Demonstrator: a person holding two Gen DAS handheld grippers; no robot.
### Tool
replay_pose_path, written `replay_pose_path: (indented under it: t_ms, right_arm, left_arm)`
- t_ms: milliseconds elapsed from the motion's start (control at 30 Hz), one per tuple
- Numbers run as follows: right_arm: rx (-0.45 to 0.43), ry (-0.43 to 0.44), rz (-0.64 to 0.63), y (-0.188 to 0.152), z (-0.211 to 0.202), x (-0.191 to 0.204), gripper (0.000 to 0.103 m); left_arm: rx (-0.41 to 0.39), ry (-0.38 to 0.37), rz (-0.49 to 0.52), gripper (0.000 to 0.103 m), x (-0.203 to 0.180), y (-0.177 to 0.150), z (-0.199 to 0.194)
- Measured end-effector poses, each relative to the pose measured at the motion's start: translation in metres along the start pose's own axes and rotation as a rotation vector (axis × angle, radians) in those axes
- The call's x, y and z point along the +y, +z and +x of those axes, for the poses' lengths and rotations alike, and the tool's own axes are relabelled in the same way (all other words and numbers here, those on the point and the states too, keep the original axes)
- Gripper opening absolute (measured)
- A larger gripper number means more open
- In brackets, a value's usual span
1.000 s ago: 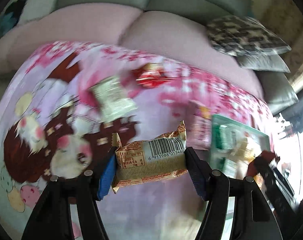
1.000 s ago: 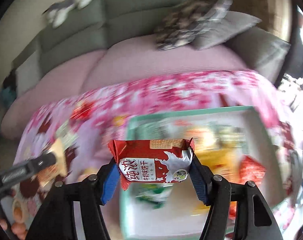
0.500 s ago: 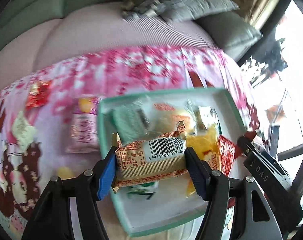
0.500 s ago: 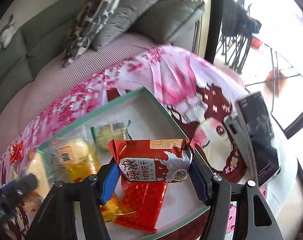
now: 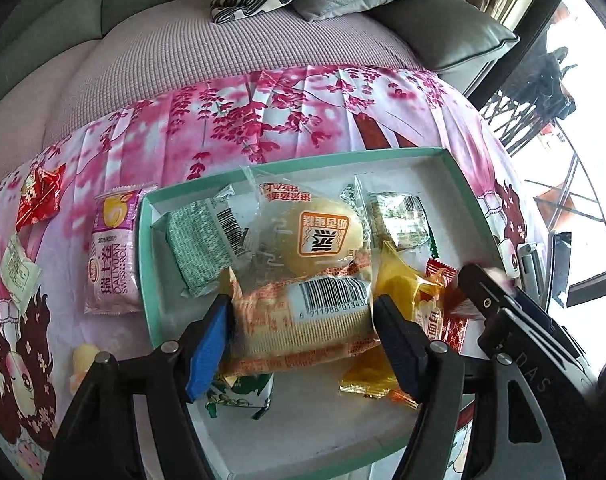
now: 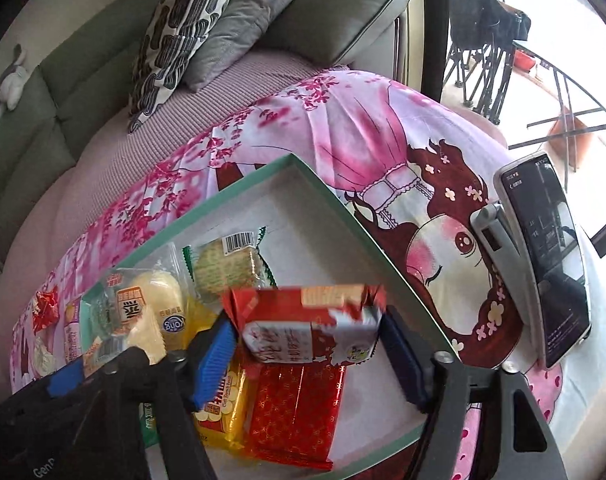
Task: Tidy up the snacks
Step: 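Open the left tool over the tray while the right tool releases the carton, then move both tools back over the remaining snacks on the bed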
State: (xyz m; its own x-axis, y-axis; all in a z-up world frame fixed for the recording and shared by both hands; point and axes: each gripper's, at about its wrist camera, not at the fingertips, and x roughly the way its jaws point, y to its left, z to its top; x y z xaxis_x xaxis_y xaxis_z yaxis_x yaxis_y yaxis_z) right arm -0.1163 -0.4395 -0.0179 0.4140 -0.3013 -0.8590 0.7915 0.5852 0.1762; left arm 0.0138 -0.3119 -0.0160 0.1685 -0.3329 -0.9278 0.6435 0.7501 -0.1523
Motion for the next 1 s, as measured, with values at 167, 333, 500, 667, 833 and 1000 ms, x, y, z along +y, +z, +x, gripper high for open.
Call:
replay_pose_path:
  t_ms: [167, 333, 500, 667, 833, 1000]
  right_arm:
    - [-0.01, 0.006, 0.001, 0.0, -0.005, -0.001, 0.094]
    - [-0.004, 0.02, -0.028, -0.001, -0.009, 0.008, 0.103]
    - [-0.016, 0.034, -0.087, -0.005, -0.015, 0.026, 0.103]
    - [-0.017, 0.046, -0.147, -0.01, -0.017, 0.047, 0.103]
    - [0.007, 0.075, -0.191, -0.016, -0.017, 0.068, 0.103]
    - [0.021, 0.098, -0.233, -0.024, -0.018, 0.091, 0.103]
  left_arm:
    - [-0.027, -0.008, -0.032, 0.082, 0.012, -0.001, -0.013]
    - [-0.077, 0.008, -0.09, 0.087, 0.039, -0.003, -0.031]
    - [-0.145, 0.104, -0.152, 0.089, 0.08, -0.01, -0.043]
    - [-0.181, 0.181, -0.186, 0.096, 0.116, -0.02, -0.047]
    - [-0.176, 0.249, -0.214, 0.096, 0.145, -0.033, -0.051]
    - [-0.17, 0.246, -0.259, 0.096, 0.17, -0.048, -0.058]
